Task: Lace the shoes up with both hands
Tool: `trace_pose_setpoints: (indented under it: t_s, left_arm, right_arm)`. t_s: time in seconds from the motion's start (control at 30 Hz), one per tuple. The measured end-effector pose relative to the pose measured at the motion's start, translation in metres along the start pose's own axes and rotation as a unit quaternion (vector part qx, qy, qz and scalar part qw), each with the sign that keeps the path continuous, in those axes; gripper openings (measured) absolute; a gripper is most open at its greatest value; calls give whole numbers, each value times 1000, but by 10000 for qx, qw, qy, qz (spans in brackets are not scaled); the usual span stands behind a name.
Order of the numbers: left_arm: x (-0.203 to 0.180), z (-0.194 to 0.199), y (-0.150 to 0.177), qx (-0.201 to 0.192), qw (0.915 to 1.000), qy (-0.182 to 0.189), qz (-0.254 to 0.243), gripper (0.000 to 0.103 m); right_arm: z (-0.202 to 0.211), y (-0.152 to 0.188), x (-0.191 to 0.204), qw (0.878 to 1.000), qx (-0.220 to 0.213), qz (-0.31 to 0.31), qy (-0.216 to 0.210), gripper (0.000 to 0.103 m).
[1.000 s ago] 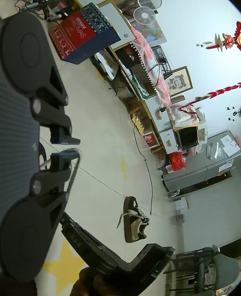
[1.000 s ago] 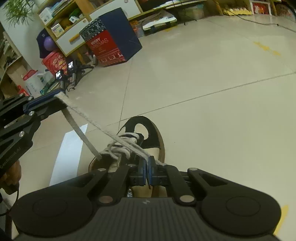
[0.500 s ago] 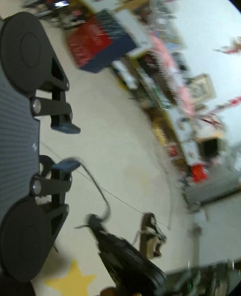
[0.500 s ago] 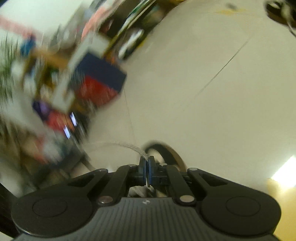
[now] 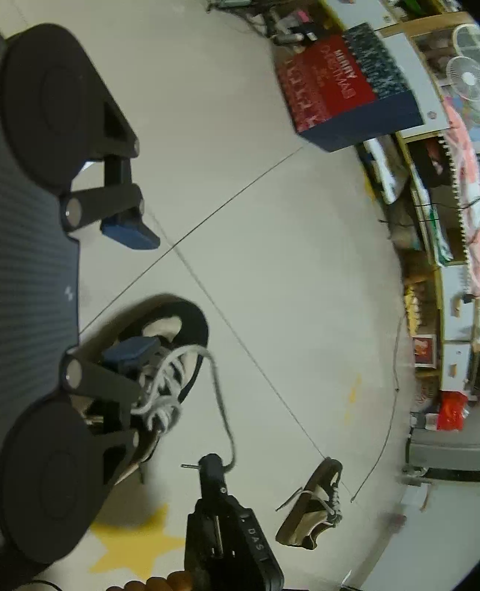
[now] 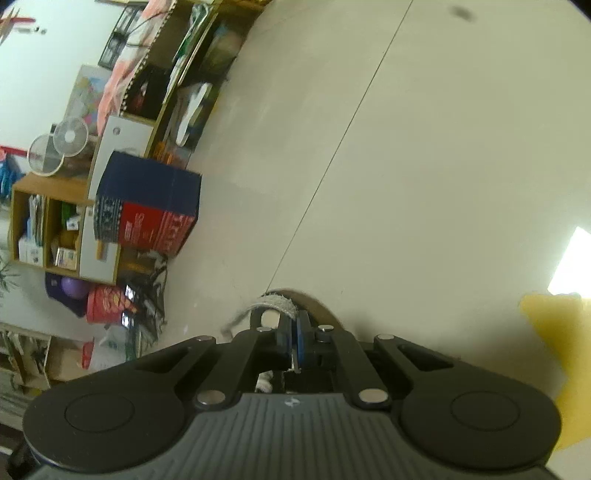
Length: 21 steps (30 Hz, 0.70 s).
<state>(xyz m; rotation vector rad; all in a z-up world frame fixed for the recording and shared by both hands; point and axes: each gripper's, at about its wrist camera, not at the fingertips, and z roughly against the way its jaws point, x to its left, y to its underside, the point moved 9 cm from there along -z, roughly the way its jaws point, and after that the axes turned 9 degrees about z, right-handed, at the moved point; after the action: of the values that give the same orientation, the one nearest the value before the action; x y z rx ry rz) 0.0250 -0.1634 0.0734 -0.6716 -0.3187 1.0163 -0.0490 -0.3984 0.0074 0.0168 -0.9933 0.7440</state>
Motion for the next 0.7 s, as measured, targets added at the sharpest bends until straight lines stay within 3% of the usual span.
trace_pose_setpoints:
  t_s: [0.3,0.7]
  left_arm:
    - [1,-16,19,470,9982,-272,273,55]
    - [-7,-14,24,556,9978,-204,286,55]
  right_arm:
    - [-1,7,8,9992,16,390,45,3]
    - [2,6,7,9990,-47,443,46,3]
